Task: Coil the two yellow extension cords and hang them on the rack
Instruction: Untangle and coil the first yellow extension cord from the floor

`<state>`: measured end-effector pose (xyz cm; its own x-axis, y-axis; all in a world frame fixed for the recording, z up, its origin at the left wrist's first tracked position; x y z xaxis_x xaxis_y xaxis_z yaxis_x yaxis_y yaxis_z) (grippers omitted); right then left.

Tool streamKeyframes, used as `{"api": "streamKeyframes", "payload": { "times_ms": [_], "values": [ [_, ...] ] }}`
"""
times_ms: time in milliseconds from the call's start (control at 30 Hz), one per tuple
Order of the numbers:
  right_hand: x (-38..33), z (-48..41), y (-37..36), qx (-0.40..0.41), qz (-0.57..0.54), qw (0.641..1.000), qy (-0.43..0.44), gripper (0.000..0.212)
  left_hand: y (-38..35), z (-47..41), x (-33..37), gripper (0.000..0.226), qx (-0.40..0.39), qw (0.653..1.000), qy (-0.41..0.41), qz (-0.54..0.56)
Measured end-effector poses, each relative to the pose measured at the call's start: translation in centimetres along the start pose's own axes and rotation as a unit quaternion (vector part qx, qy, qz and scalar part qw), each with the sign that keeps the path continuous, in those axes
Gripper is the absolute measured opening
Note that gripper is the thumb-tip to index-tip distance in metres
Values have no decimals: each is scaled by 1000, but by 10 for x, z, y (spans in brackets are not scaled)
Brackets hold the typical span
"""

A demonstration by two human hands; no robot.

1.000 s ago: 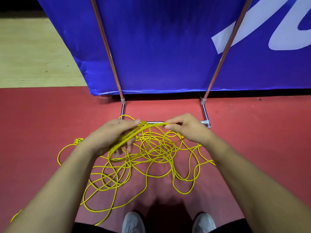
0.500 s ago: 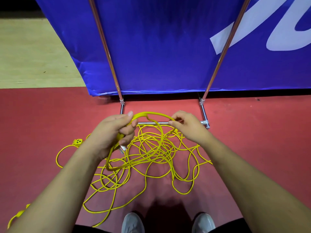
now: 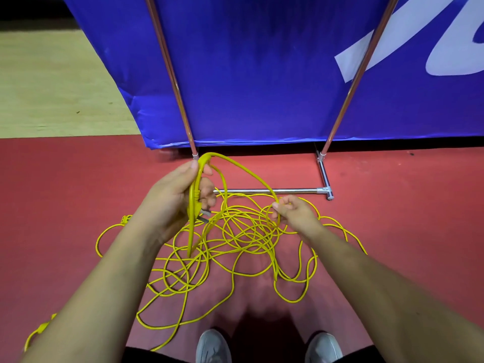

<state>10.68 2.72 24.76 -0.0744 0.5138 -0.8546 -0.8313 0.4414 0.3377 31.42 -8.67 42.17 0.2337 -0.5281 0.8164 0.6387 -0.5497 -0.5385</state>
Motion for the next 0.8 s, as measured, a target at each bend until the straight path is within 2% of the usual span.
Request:
{"api": "streamKeyframes", "payload": {
  "times_ms": [67, 133, 167, 233, 267, 333, 400, 500, 567, 600, 667, 733, 800],
  "values": [
    [-8, 2, -2, 12, -2, 1000, -10, 15, 3, -2, 2, 23, 10, 999, -13, -47],
    [-30, 5, -1, 8, 123, 992, 38, 13, 10, -4, 8, 24, 22, 995, -37, -90],
    [-43, 8, -5, -24, 214, 974, 68, 14, 14, -5, 11, 24, 29, 991, -50, -119],
    [-64, 24, -18, -148, 358, 917, 98, 20, 21, -6, 14, 26, 45, 979, -63, -188],
    [-73, 38, -24, -222, 397, 885, 102, 20, 23, -6, 13, 26, 50, 972, -60, -219],
    [-97, 75, -37, -356, 396, 838, 122, 12, 22, -7, 5, 27, 49, 962, -37, -265],
    [-131, 102, -44, -411, 314, 839, 168, 14, 10, -5, -7, 27, 17, 961, 3, -277],
    [-172, 107, -45, -346, 135, 898, 237, 20, -14, 4, -23, 29, -47, 971, 62, -226],
    [-180, 92, -33, -261, 31, 937, 232, 24, -22, 10, -22, 30, -65, 980, 61, -178],
    [-178, 85, -26, -226, 15, 946, 231, 24, -23, 10, -18, 31, -65, 986, 53, -141],
    [-164, 72, -13, -170, 75, 953, 240, 20, -16, 7, -10, 30, -45, 997, 35, -52],
    [-136, 60, -3, -153, 182, 944, 231, 15, -5, 4, -1, 27, -18, 999, 20, 19],
    [-108, 50, 6, -146, 184, 952, 196, 12, 4, 3, 4, 25, -5, 1000, 15, 14]
  ]
}}
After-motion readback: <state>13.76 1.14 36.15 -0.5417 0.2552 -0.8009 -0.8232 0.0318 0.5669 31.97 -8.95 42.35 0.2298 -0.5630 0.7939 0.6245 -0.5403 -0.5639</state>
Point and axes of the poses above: each hand's wrist, its own z-axis away from the middle knuckle, its own y-axis out of the back of the hand, x = y × z, the point moved 8 cm from there along -z, towards the middle knuckle, and after that the axes turned 15 degrees about z, right-handed, at the moved point
